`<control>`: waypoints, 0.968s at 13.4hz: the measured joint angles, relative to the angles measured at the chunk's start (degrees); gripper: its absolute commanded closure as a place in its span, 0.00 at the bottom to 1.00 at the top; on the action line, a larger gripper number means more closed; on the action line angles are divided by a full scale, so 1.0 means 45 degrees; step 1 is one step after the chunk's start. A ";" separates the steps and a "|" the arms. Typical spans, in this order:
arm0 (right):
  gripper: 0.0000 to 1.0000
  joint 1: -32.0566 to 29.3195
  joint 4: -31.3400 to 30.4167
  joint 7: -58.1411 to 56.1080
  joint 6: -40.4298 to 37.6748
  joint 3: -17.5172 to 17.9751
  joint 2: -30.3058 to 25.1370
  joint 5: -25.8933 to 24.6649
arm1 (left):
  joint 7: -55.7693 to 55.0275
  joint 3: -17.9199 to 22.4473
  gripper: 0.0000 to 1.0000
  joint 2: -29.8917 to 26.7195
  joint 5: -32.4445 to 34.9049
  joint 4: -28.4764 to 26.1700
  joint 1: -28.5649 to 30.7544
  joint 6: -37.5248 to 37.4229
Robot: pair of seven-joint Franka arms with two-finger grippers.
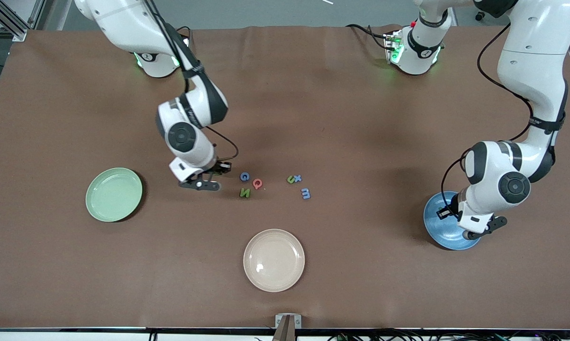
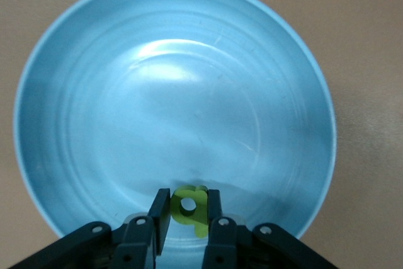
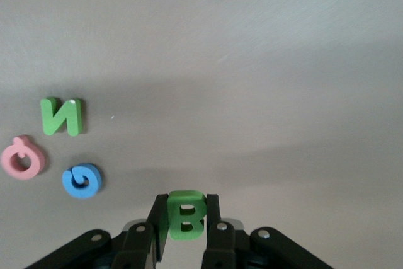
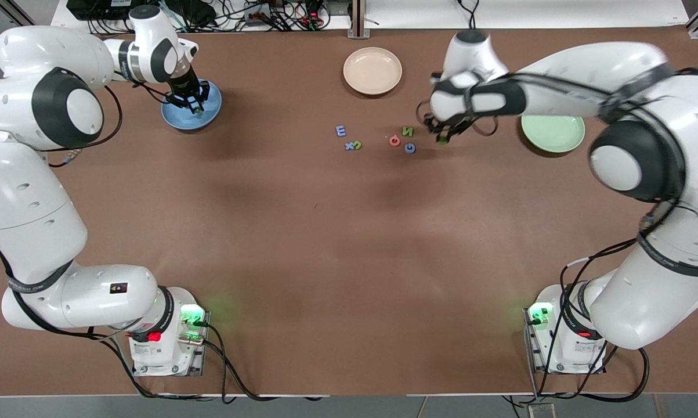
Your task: Sort upper and lower case letters into plates
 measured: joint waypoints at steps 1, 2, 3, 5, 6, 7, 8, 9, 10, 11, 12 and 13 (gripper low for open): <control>0.82 -0.0597 0.0007 -0.1071 -0.0610 -0.0030 -0.0612 -0.0020 | 0.0019 -0.0012 0.00 0.0077 0.0000 0.0000 -0.0002 0.0063; 0.82 -0.1338 -0.0001 -0.2323 -0.1131 -0.0063 -0.1166 -0.0028 | 0.0020 -0.0024 0.00 0.0090 0.0000 0.0001 -0.0005 0.0093; 0.82 -0.2133 -0.0023 -0.3555 -0.1500 -0.0091 -0.1565 -0.0035 | 0.0019 -0.0050 0.00 0.0047 0.0000 0.0012 -0.0004 0.0093; 0.82 -0.3844 -0.0109 -0.6086 -0.1784 -0.0125 -0.1902 -0.0049 | -0.0056 -0.0349 0.00 -0.0292 -0.0005 0.0092 0.0009 -0.0252; 0.82 -0.4732 -0.0182 -0.7409 -0.1760 -0.0136 -0.1884 -0.0057 | -0.0263 -0.0699 0.00 -0.0597 -0.0009 0.0154 0.0008 -0.0713; 0.81 -0.5569 -0.0263 -0.8687 -0.1664 -0.0139 -0.1837 -0.0060 | -0.0707 -0.1137 0.00 -0.0939 -0.0011 0.0194 -0.0006 -0.1148; 0.80 -0.6325 -0.0337 -0.9763 -0.1493 -0.0140 -0.1784 -0.0060 | -0.1412 -0.1672 0.00 -0.1254 -0.0011 0.0208 -0.0022 -0.1471; 0.80 -0.6945 -0.0465 -1.0533 -0.1268 -0.0136 -0.1742 -0.0060 | -0.2182 -0.2229 0.00 -0.1463 -0.0010 0.0207 -0.0062 -0.1659; 0.80 -0.7320 -0.0706 -1.0994 -0.0883 -0.0133 -0.1720 -0.0060 | -0.2859 -0.2729 0.00 -0.1536 -0.0009 0.0213 -0.0184 -0.1723; 0.80 -0.7497 -0.1030 -1.1303 -0.0338 -0.0125 -0.1679 -0.0060 | -0.3450 -0.3076 0.00 -0.1525 -0.0010 0.0248 -0.0464 -0.1715; 0.80 -0.7534 -0.1414 -1.1537 0.0356 -0.0117 -0.1589 -0.0060 | -0.4212 -0.3237 0.01 -0.1479 -0.0011 0.0368 -0.0972 -0.1695; 0.80 -0.7532 -0.1823 -1.1672 0.1067 -0.0062 -0.1446 -0.0060 | -0.5156 -0.3283 0.03 -0.1346 -0.0011 0.0659 -0.1650 -0.1689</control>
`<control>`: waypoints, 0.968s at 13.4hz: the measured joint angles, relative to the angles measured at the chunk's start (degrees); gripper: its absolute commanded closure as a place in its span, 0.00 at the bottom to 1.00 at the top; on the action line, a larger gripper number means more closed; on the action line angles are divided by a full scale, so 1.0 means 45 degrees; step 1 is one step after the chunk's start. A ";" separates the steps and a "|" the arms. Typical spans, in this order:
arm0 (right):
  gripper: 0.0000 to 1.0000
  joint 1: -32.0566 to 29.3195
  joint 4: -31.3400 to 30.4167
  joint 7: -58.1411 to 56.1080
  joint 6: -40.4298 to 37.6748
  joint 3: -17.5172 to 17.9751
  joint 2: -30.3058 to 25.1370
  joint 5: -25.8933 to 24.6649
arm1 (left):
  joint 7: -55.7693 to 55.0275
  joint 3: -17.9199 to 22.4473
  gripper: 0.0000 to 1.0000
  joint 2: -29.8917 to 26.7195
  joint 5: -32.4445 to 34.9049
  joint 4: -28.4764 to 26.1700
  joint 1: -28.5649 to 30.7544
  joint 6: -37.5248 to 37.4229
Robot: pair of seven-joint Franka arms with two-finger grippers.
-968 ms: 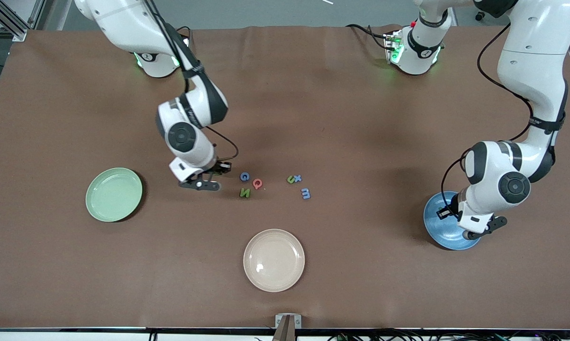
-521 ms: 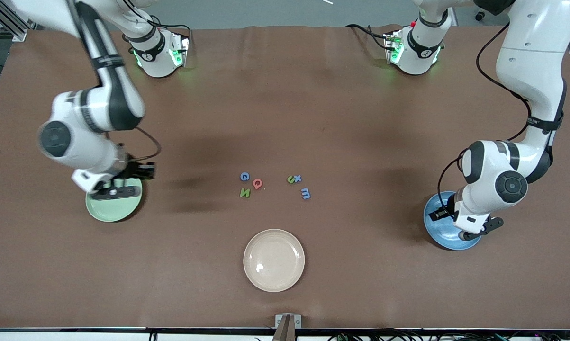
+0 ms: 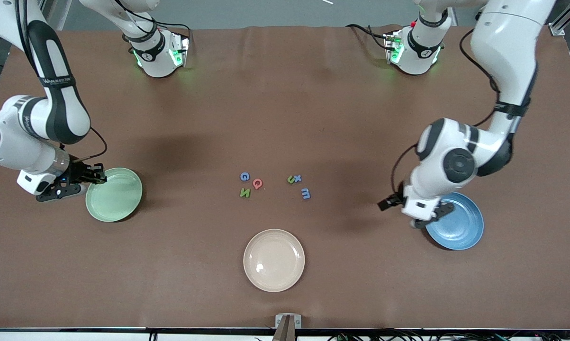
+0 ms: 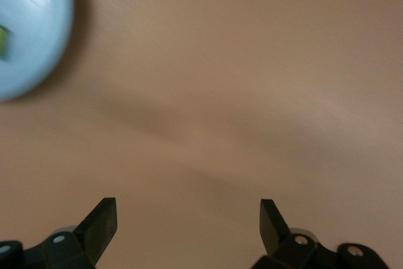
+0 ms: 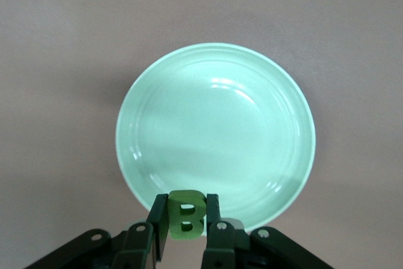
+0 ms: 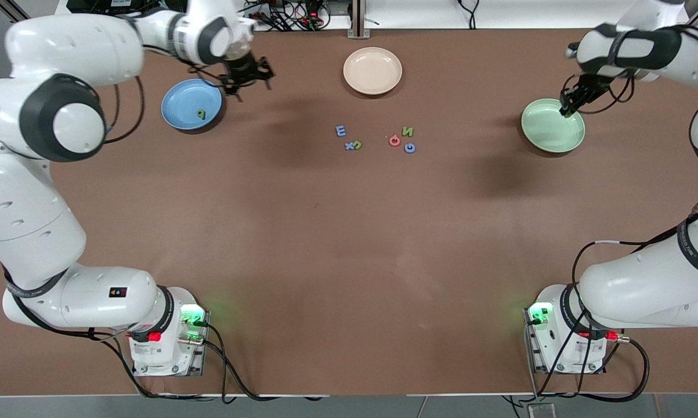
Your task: Sort upper and lower case letters into plates
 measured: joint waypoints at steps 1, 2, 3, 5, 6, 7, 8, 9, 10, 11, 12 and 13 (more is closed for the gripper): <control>0.80 0.0009 -0.0375 -0.0063 0.0671 0.0080 0.0179 0.0000 | -0.0947 -0.0006 0.09 0.0256 0.0000 0.0414 -0.0771 0.0001; 0.80 0.0038 -0.0670 -0.0100 0.1257 0.0141 0.0343 -0.0001 | -0.1747 0.0019 0.14 0.0633 0.0000 0.0904 -0.1584 0.0001; 0.80 0.0085 -0.0934 -0.0126 0.1827 0.0182 0.0494 -0.0001 | -0.2320 0.0058 0.14 0.1142 0.0001 0.1476 -0.2345 0.0008; 0.80 0.0202 -0.1267 -0.0164 0.2633 0.0245 0.0730 -0.0011 | -0.2703 0.0175 0.21 0.2295 0.0001 0.2752 -0.3306 0.0043; 0.80 0.0265 -0.1340 -0.0166 0.2833 0.0266 0.0839 -0.0019 | -0.2702 0.0278 0.32 0.2783 0.0001 0.3210 -0.3575 0.0046; 0.80 0.0317 -0.1372 -0.0167 0.2925 0.0277 0.0933 -0.0026 | -0.2678 0.0400 0.35 0.3170 0.0001 0.3493 -0.3781 0.0053; 0.80 0.0365 -0.1386 -0.0172 0.2991 0.0279 0.1021 -0.0033 | -0.2662 0.0573 0.36 0.3455 0.0001 0.3665 -0.4012 0.0069; 0.80 0.0414 -0.1398 -0.0174 0.3120 0.0280 0.1098 -0.0037 | -0.2648 0.0769 0.36 0.3636 0.0002 0.3744 -0.4262 0.0081; 0.79 0.0460 -0.1416 -0.0174 0.3350 0.0280 0.1193 -0.0039 | -0.2640 0.0933 0.37 0.3769 0.0002 0.3775 -0.4538 0.0084; 0.78 0.0486 -0.1455 -0.0174 0.3631 0.0280 0.1326 -0.0039 | -0.2641 0.1106 0.38 0.3866 0.0002 0.3795 -0.4812 0.0084; 0.77 0.0494 -0.1512 -0.0175 0.3898 0.0280 0.1469 -0.0041 | -0.2642 0.1287 0.38 0.3949 0.0002 0.3811 -0.5077 0.0095; 0.73 0.0493 -0.1557 -0.0175 0.4059 0.0278 0.1581 -0.0041 | -0.2645 0.1475 0.39 0.4029 0.0002 0.3825 -0.5310 0.0169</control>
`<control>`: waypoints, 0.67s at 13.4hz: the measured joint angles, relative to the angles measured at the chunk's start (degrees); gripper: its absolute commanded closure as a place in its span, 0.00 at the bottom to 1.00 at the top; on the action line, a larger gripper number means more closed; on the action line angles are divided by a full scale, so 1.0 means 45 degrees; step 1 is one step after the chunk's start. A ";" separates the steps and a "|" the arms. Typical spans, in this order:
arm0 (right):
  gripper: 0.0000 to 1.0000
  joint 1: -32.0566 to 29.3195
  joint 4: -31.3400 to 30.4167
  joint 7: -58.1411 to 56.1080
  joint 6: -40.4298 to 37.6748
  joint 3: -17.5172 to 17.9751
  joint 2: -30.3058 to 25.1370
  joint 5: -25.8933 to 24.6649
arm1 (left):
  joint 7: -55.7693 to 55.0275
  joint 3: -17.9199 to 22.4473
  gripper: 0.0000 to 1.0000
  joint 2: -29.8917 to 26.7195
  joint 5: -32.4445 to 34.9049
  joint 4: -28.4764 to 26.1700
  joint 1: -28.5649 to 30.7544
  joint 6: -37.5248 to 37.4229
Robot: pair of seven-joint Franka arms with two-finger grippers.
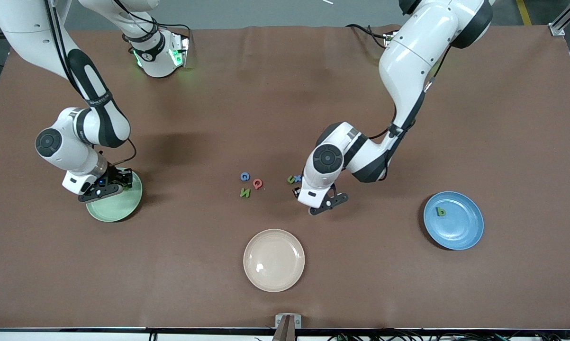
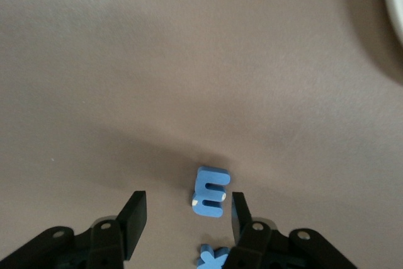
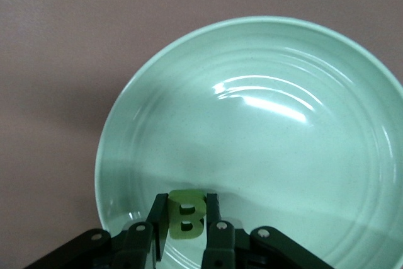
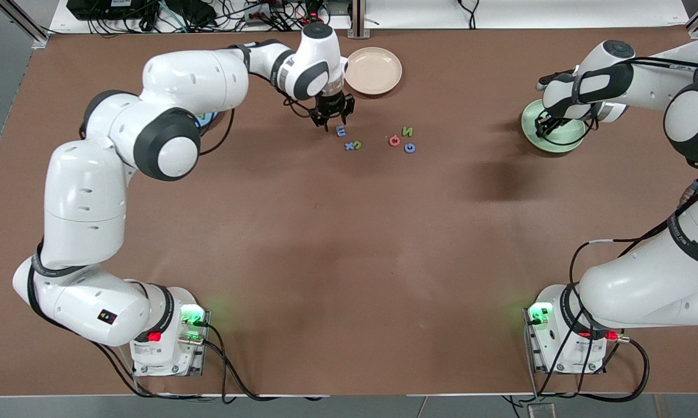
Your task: Sort upper and lower case letters into plates
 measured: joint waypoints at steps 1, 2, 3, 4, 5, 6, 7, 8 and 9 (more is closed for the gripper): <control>0.66 0.0000 -0.0018 0.0000 0.0050 0.0000 0.0076 -0.0001 | 0.0000 0.0130 0.40 0.0072 0.0000 0.0004 -0.0158 0.0146; 0.46 0.0000 -0.0020 0.0000 0.0063 -0.0001 0.0106 -0.0001 | -0.0001 0.0210 0.40 0.0157 0.0000 0.0017 -0.0238 0.0331; 0.27 0.0000 -0.0020 0.0000 0.0066 -0.0001 0.0105 -0.0001 | 0.0000 0.0227 0.41 0.0253 0.0000 0.0027 -0.0251 0.0554; 0.02 0.0000 -0.0020 0.0000 0.0068 -0.0001 0.0105 -0.0001 | 0.0000 0.0243 0.42 0.0359 0.0000 0.0039 -0.0249 0.0754; 0.00 0.0000 -0.0020 0.0000 0.0067 -0.0001 0.0105 -0.0001 | 0.0000 0.0260 0.45 0.0457 0.0000 0.0061 -0.0250 0.0916; 0.00 0.0002 -0.0020 0.0000 0.0065 0.0000 0.0103 -0.0001 | 0.0000 0.0273 0.54 0.0544 0.0001 0.0096 -0.0270 0.0986; 0.00 0.0017 -0.0017 0.0000 0.0019 0.0008 0.0082 -0.0001 | 0.0000 0.0317 0.69 0.0605 0.0001 0.0135 -0.0336 0.1006; 0.00 0.0096 0.0003 0.0019 -0.0172 0.0028 0.0014 -0.0001 | -0.0002 0.0365 0.91 0.0608 0.0001 0.0166 -0.0435 0.1003; 0.00 0.0300 0.0059 0.0276 -0.0576 0.0044 -0.0142 0.0007 | -0.0044 0.0390 1.00 0.0607 0.0001 0.0207 -0.0522 0.0998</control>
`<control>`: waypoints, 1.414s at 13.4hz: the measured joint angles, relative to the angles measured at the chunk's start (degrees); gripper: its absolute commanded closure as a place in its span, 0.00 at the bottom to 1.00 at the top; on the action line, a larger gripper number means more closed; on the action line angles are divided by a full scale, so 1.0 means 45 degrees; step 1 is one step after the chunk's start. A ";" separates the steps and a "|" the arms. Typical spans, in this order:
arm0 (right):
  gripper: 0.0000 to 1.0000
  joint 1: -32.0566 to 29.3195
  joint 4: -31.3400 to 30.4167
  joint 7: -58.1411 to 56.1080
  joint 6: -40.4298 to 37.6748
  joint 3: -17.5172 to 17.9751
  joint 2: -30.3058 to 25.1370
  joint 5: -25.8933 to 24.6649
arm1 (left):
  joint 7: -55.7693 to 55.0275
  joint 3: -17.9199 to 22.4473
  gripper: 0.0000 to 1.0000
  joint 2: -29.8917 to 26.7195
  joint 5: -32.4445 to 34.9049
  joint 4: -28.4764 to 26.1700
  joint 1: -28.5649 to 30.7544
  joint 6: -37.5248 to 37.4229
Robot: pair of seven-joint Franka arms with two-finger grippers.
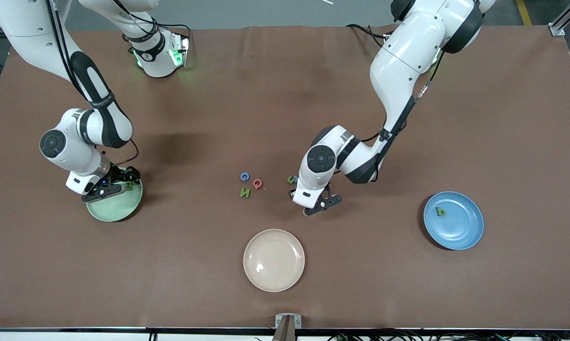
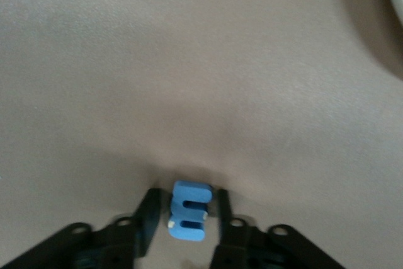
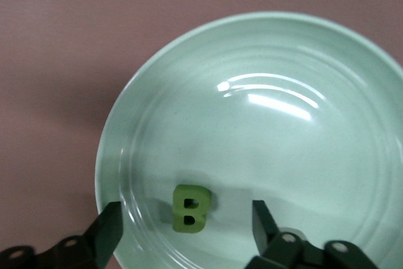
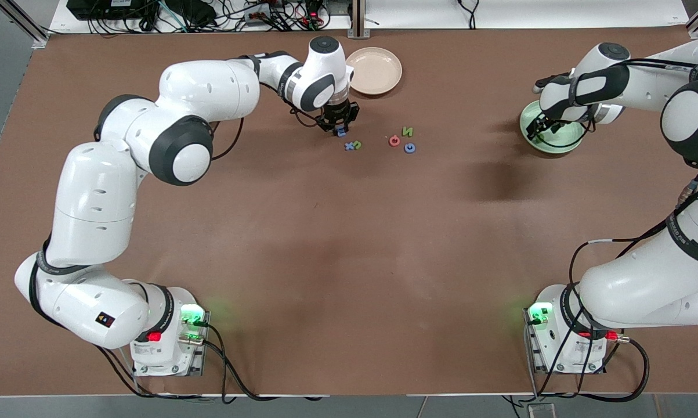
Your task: Sort upper and lower case letters into plates
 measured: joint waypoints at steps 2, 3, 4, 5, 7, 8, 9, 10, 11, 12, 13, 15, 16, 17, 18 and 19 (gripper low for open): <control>0.00 0.0752 0.0201 0.1620 -0.1270 0.0036 -0.0607 0.0001 | -0.0089 0.0098 1.00 -0.0001 0.0000 0.0028 -0.0098 -0.0012; 0.00 0.1215 0.0308 0.2500 -0.1747 0.0063 -0.0917 0.0001 | -0.0149 0.0206 1.00 -0.0002 0.0000 0.0057 -0.0097 -0.0035; 0.00 0.1694 0.0377 0.3246 -0.2005 0.0084 -0.1177 0.0001 | -0.0163 0.0405 1.00 -0.0021 0.0000 0.0114 -0.0085 -0.0144; 0.00 0.2187 0.0417 0.3866 -0.2136 0.0103 -0.1366 0.0001 | -0.0165 0.0680 1.00 -0.0095 0.0000 0.0188 -0.0036 -0.0431; 0.00 0.3098 0.0547 0.4816 -0.2541 0.0121 -0.1550 0.0001 | -0.0165 0.1079 1.00 -0.0517 0.0095 0.0290 0.0377 -0.1235; 0.00 0.3532 0.0693 0.5366 -0.2817 0.0127 -0.1552 0.0002 | -0.0162 0.1225 1.00 -0.0800 0.0400 0.0267 0.0652 -0.1532; 0.00 0.4002 0.0843 0.6037 -0.3050 0.0132 -0.1552 0.0002 | -0.0162 0.1393 1.00 -0.1082 0.0769 0.0188 0.0956 -0.1723; 0.00 0.4517 0.1007 0.6666 -0.3190 0.0140 -0.1551 0.0004 | -0.0132 0.1496 1.00 -0.1343 0.1043 0.0067 0.1349 -0.1823; 0.00 0.5063 0.1161 0.7207 -0.3238 0.0146 -0.1551 0.0009 | 0.0074 0.1537 1.00 -0.1613 0.1271 -0.0125 0.1835 -0.1855; 0.00 0.5555 0.1316 0.7670 -0.3252 0.0150 -0.1537 0.0021 | 0.0598 0.1555 1.00 -0.1924 0.1407 -0.0413 0.2378 -0.1866; 0.00 0.5961 0.1483 0.8104 -0.3267 0.0151 -0.1479 0.0037 | 0.1324 0.1561 1.00 -0.2282 0.1435 -0.0760 0.2956 -0.1873; 0.00 0.6631 0.1950 0.8976 -0.3273 0.0150 -0.1154 0.0054 | 0.2703 0.1547 1.00 -0.3036 0.1440 -0.1576 0.4086 -0.1898; 0.00 0.6928 0.2265 0.9391 -0.3274 0.0151 -0.0861 0.0057 | 0.3228 0.1541 1.00 -0.3339 0.1441 -0.1958 0.4555 -0.1914; 0.00 0.7209 0.2625 0.9730 -0.3273 0.0150 -0.0500 0.0063 | 0.3629 0.1536 1.00 -0.3535 0.1441 -0.2284 0.4961 -0.1921; 0.00 0.7460 0.3010 1.0004 -0.3267 0.0148 -0.0084 0.0069 | 0.3901 0.1536 1.00 -0.3626 0.1441 -0.2533 0.5313 -0.1922; 0.00 0.7674 0.3382 1.0203 -0.3252 0.0145 0.0358 0.0073 | 0.4159 0.1538 1.00 -0.3626 0.1442 -0.2725 0.5662 -0.1919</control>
